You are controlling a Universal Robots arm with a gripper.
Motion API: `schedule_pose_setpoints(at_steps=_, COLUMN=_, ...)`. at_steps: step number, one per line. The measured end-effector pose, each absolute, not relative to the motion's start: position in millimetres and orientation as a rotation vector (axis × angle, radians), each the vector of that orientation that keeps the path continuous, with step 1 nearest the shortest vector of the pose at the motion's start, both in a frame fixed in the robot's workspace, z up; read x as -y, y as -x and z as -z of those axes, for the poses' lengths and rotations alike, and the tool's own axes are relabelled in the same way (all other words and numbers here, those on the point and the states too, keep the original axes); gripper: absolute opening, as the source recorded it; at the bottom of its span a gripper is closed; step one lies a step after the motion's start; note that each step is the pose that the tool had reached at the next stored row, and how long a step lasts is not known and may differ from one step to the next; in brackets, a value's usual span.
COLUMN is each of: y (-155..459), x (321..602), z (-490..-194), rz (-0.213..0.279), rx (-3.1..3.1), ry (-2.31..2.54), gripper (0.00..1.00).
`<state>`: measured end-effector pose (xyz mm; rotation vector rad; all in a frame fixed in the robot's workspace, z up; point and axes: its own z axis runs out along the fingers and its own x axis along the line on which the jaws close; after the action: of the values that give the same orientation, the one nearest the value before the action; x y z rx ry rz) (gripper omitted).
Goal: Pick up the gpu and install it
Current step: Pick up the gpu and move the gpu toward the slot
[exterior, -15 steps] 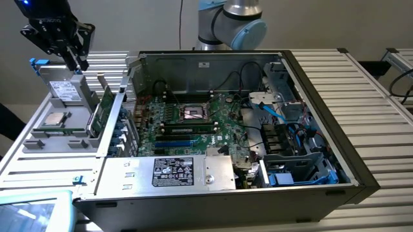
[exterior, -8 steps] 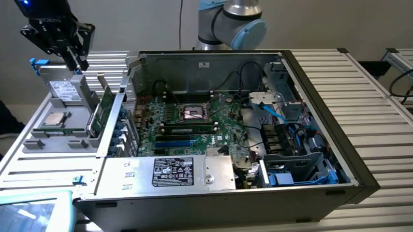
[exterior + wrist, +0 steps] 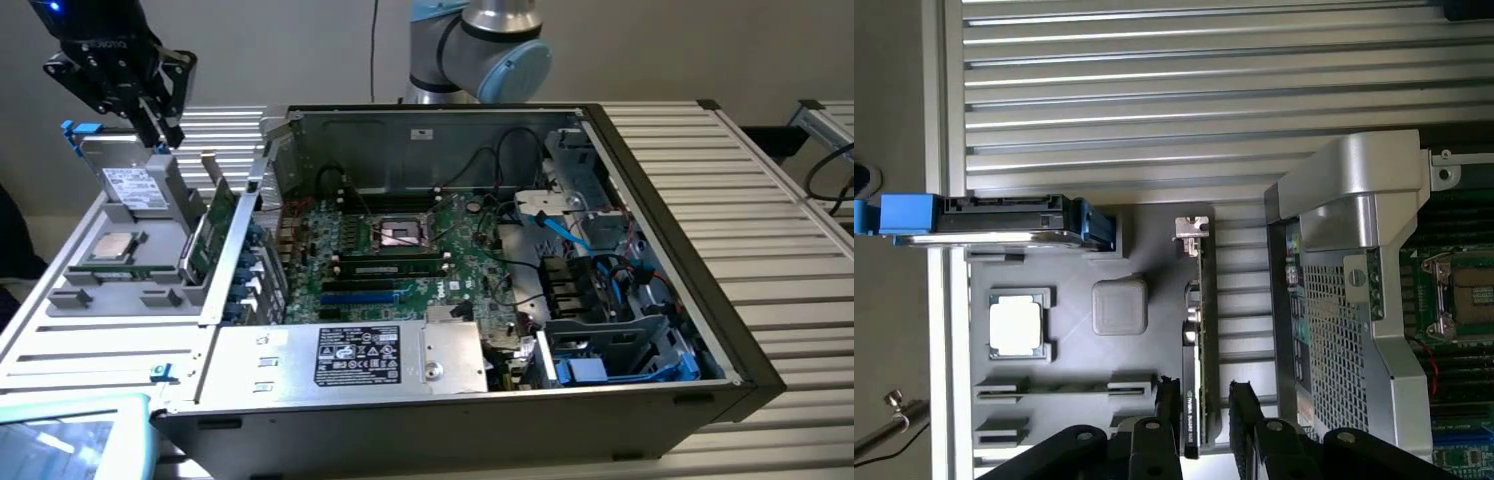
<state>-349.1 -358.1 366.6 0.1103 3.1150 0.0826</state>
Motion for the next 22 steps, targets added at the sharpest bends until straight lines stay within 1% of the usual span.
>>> schedule_pose_setpoints(at_steps=22, y=349.1, x=361.2, z=-327.3, rz=-0.083, rx=-3.115, ry=-0.11, gripper=0.35)
